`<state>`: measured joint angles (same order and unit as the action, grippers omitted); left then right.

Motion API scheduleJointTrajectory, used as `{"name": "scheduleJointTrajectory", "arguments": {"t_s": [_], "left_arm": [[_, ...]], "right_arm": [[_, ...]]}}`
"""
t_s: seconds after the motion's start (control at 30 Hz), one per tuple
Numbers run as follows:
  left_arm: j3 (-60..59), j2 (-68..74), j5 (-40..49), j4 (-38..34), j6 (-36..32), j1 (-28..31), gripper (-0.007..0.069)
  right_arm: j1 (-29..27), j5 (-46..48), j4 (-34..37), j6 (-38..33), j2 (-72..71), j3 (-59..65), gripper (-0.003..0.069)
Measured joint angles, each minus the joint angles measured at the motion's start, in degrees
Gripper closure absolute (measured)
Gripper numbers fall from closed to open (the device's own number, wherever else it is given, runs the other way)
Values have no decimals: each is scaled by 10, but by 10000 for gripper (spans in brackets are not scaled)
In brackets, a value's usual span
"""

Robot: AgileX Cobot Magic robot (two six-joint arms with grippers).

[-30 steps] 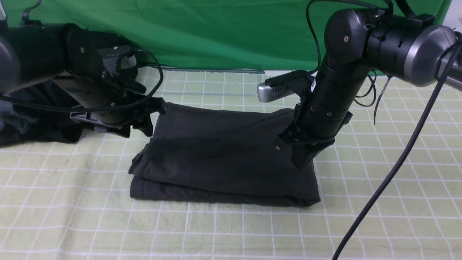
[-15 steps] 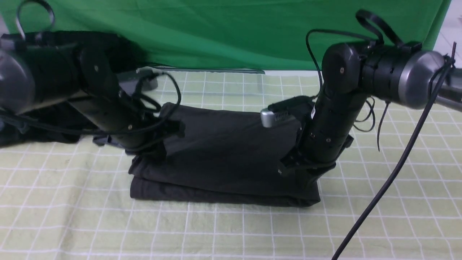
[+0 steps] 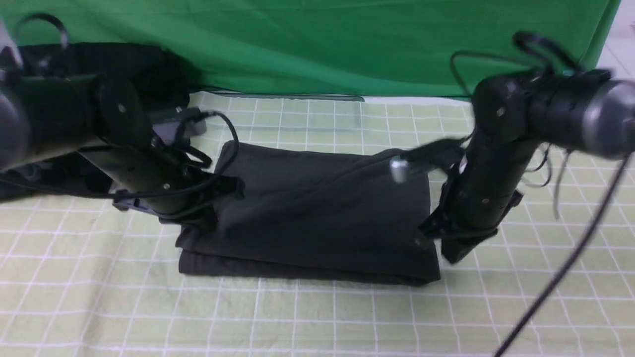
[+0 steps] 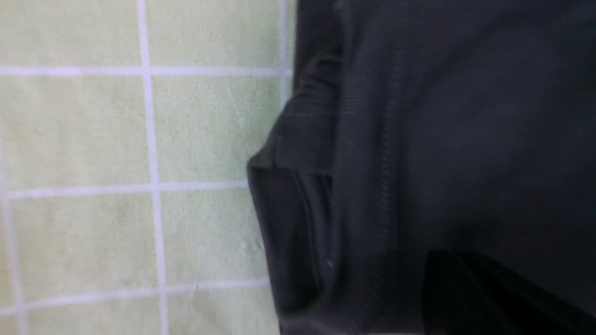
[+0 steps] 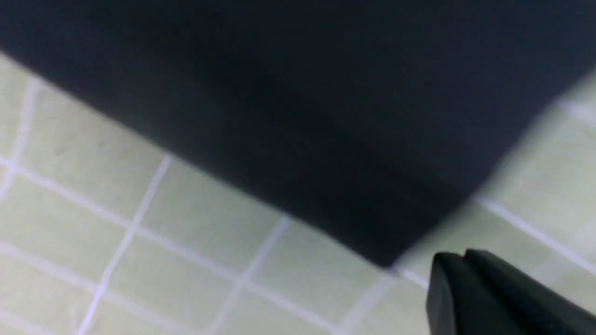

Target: Fold a long-sleeved shirt over a green coffee tablecloth.

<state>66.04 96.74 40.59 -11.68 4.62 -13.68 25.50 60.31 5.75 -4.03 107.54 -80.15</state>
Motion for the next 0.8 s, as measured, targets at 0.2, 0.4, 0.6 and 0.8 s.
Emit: {"name": "scheduleJointTrajectory", "arguments": {"t_s": [0.2, 0.4, 0.6, 0.8], "left_arm": [[-3, -181, 46, 24, 0, 0, 630], [-45, -364, 27, 24, 0, 0, 630], [-160, -572, 12, 26, 0, 0, 630], [-287, -733, -15, 26, 8, 0, 630]], "right_arm": [[-8, -57, -8, 13, -238, 13, 652], [-8, -243, -14, 9, -492, 116, 652], [-8, -448, -26, 0, -778, 323, 652], [-8, -573, -31, 0, -968, 490, 652]]}}
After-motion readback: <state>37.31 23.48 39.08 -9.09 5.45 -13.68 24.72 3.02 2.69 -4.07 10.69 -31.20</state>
